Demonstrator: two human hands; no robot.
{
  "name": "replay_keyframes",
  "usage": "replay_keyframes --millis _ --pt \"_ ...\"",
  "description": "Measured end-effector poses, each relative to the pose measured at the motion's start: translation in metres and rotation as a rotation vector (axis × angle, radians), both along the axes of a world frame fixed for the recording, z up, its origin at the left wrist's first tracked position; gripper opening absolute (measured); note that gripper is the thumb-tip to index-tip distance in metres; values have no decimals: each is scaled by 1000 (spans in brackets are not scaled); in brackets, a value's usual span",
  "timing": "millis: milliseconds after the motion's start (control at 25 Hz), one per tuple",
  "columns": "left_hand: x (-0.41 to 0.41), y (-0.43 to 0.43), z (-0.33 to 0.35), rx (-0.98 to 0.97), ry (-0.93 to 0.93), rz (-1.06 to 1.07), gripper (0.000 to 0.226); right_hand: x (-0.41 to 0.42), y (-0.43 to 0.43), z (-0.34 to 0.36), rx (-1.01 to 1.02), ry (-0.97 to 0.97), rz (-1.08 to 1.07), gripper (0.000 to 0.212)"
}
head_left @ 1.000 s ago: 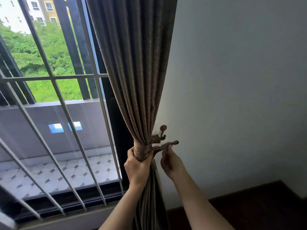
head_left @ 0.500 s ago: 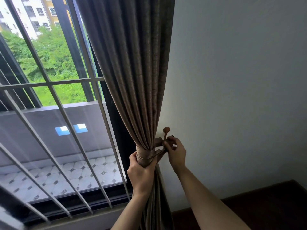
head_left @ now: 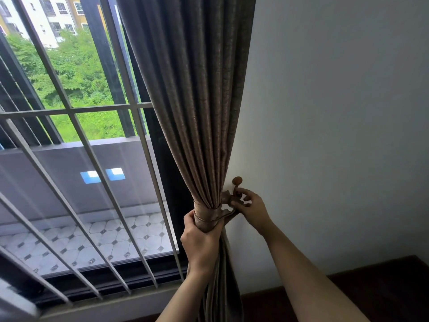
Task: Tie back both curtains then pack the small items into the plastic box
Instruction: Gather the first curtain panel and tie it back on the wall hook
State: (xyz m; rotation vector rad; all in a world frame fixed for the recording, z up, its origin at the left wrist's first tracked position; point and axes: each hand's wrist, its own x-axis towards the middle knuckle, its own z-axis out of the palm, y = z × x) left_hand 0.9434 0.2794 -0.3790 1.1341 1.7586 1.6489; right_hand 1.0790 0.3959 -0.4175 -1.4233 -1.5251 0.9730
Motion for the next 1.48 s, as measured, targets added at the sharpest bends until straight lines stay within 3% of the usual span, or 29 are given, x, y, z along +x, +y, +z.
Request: replay_keyframes --millis 200,280,360,480,600,680,840,1040,1240,1360,1480 --pt "9 2 4 11 51 -3 58 -9 -5 -14 -32 -148 -27 57" --pt "9 0 3 21 48 -34 63 -14 -13 -14 64 -361 -16 53" --pt "4 -4 -5 32 8 -130 70 -12 -31 -19 193 -406 -43 47" --pt "-18 -8 -30 -10 21 -353 82 -13 -78 -25 119 -83 -201 29" --pt "-44 -17 -52 -106 175 -533 79 -15 -113 -23 97 157 1 37" --pt "-53 -21 -57 -149 246 -585 77 -16 -125 -22 82 210 132 36" --pt "-52 -22 -68 -170 571 -464 79 -27 -133 -22 120 68 151 33" --pt "-51 -29 -89 -234 895 -364 64 -35 -125 -19 223 -172 102 19" --pt "-59 -57 -118 -190 1012 -310 50 -25 -138 -36 324 -295 42 31" --pt "-52 -78 -125 -91 1037 -324 55 -26 -159 -44 335 -289 -9 42" --pt "-50 -75 -124 -24 1097 -293 58 -31 -163 -51 348 -246 -23 38"
